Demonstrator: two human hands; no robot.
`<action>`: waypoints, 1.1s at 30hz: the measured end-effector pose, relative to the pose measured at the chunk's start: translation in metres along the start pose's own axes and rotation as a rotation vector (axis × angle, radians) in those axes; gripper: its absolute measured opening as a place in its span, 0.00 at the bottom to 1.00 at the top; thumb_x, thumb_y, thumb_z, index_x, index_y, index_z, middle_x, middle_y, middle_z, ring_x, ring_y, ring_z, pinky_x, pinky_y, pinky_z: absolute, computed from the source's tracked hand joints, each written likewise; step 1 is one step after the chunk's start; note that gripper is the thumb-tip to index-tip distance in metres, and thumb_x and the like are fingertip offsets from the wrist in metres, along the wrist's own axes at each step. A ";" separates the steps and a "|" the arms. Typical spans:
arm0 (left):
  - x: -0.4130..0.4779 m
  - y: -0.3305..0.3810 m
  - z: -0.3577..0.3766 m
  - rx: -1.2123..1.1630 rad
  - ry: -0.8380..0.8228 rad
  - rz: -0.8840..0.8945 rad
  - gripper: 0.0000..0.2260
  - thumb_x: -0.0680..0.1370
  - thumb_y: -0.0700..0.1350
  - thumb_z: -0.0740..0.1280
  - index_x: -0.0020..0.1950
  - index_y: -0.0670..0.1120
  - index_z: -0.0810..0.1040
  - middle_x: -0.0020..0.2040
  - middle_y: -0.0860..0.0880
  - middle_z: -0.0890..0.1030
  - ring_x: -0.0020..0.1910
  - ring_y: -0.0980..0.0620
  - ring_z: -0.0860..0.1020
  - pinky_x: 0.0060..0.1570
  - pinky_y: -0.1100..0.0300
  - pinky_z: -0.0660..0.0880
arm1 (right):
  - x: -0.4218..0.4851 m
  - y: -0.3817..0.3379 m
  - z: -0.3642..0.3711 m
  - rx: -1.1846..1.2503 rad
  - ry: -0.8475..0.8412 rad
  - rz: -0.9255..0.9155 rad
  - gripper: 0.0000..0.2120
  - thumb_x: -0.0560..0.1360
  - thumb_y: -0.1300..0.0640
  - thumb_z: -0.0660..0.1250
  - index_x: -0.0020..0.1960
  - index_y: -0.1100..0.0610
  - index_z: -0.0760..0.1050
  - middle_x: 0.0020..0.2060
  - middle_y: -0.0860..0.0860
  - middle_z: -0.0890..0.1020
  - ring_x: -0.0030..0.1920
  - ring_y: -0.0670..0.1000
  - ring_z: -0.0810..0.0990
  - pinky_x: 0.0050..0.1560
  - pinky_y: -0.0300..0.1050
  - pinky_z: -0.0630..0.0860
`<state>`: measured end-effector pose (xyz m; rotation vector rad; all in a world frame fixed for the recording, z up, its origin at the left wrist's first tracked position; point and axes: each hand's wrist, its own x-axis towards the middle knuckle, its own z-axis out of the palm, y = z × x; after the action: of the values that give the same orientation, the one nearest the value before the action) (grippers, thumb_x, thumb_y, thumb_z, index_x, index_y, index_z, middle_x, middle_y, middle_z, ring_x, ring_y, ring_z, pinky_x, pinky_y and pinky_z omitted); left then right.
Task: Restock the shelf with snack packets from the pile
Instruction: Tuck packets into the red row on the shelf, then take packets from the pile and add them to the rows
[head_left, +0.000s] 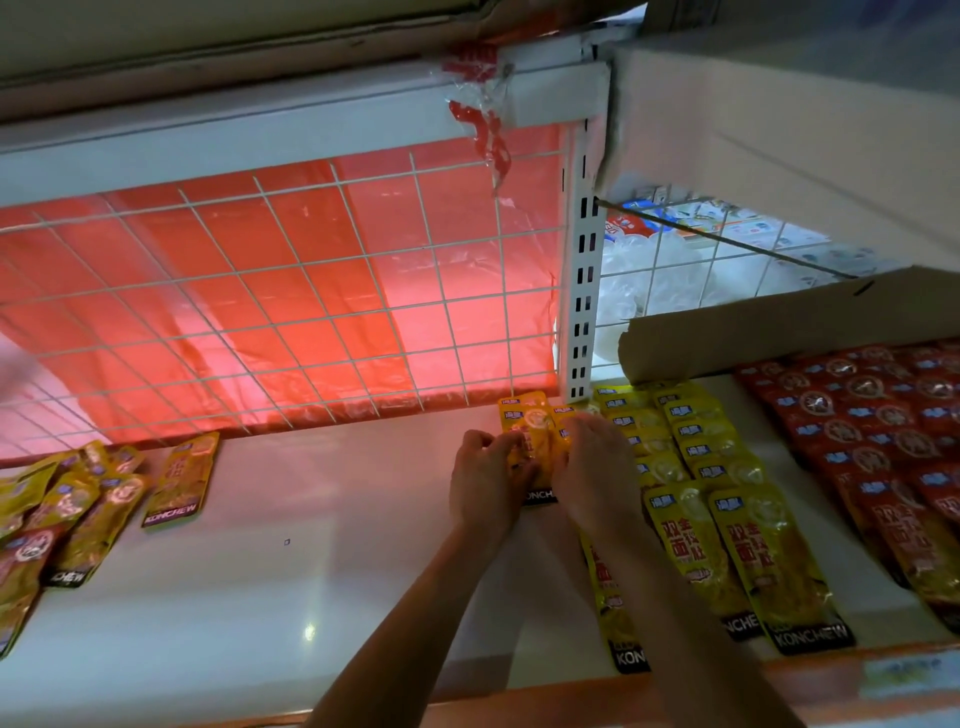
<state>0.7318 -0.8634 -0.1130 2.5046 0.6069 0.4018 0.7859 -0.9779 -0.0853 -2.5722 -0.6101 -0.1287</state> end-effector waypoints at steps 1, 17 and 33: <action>0.000 0.000 -0.001 0.004 0.011 0.010 0.18 0.77 0.52 0.67 0.67 0.52 0.75 0.57 0.46 0.75 0.55 0.48 0.75 0.53 0.60 0.71 | 0.000 -0.003 0.000 -0.002 0.004 -0.012 0.15 0.77 0.59 0.60 0.63 0.60 0.72 0.61 0.56 0.76 0.64 0.55 0.70 0.67 0.47 0.64; -0.026 -0.137 -0.133 0.347 0.239 -0.269 0.22 0.81 0.54 0.59 0.73 0.48 0.67 0.70 0.46 0.71 0.67 0.45 0.67 0.63 0.53 0.66 | -0.014 -0.175 0.080 0.064 -0.192 -0.410 0.22 0.77 0.54 0.61 0.70 0.55 0.68 0.68 0.52 0.72 0.68 0.54 0.67 0.70 0.44 0.58; -0.048 -0.271 -0.206 0.517 0.189 -0.578 0.21 0.80 0.51 0.56 0.71 0.43 0.65 0.69 0.42 0.68 0.67 0.42 0.67 0.64 0.53 0.62 | -0.024 -0.331 0.171 0.087 -0.497 -0.706 0.26 0.79 0.53 0.56 0.76 0.51 0.56 0.76 0.47 0.56 0.76 0.48 0.51 0.74 0.52 0.52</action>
<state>0.5181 -0.5940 -0.1025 2.5979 1.6300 0.2825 0.6135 -0.6463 -0.0942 -2.1881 -1.6456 0.3081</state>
